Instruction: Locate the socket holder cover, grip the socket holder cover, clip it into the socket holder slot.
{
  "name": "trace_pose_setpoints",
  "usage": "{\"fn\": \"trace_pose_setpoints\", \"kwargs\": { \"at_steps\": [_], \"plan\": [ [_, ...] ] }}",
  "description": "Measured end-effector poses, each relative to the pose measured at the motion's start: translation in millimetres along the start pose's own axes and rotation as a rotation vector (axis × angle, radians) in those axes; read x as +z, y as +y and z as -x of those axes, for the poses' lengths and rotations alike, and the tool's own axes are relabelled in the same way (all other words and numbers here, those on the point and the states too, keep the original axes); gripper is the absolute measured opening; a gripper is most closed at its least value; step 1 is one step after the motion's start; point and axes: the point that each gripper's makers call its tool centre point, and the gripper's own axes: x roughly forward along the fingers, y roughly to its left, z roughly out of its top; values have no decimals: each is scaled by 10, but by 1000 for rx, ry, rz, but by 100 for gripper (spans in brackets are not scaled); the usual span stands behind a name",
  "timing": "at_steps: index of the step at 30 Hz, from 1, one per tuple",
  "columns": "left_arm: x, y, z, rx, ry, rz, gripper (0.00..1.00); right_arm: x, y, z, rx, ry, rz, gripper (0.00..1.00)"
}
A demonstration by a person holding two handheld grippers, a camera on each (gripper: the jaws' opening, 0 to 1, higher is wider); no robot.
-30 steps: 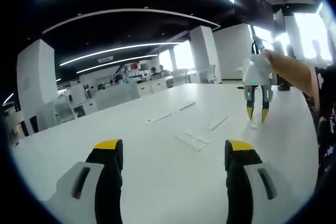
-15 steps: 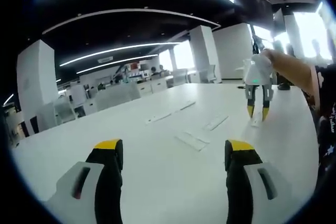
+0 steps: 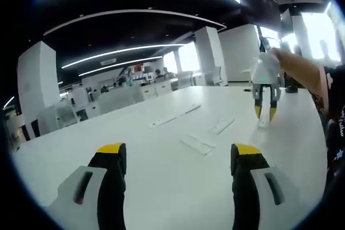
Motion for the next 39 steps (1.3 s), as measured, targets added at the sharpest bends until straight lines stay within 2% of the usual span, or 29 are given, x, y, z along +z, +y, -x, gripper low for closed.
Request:
{"fn": "trace_pose_setpoints", "kwargs": {
  "at_steps": [18, 28, 39],
  "plan": [
    [-11, -51, 5, 0, -2, -4, 78, -61, -11, 224, -41, -2, 4, 26],
    [27, -81, -1, -2, -8, 1, 78, -262, -125, 375, -52, 11, -21, 26],
    [123, -111, 18, -25, -47, 28, 78, -426, -340, 590, -75, 20, -57, 26]
  ]
}}
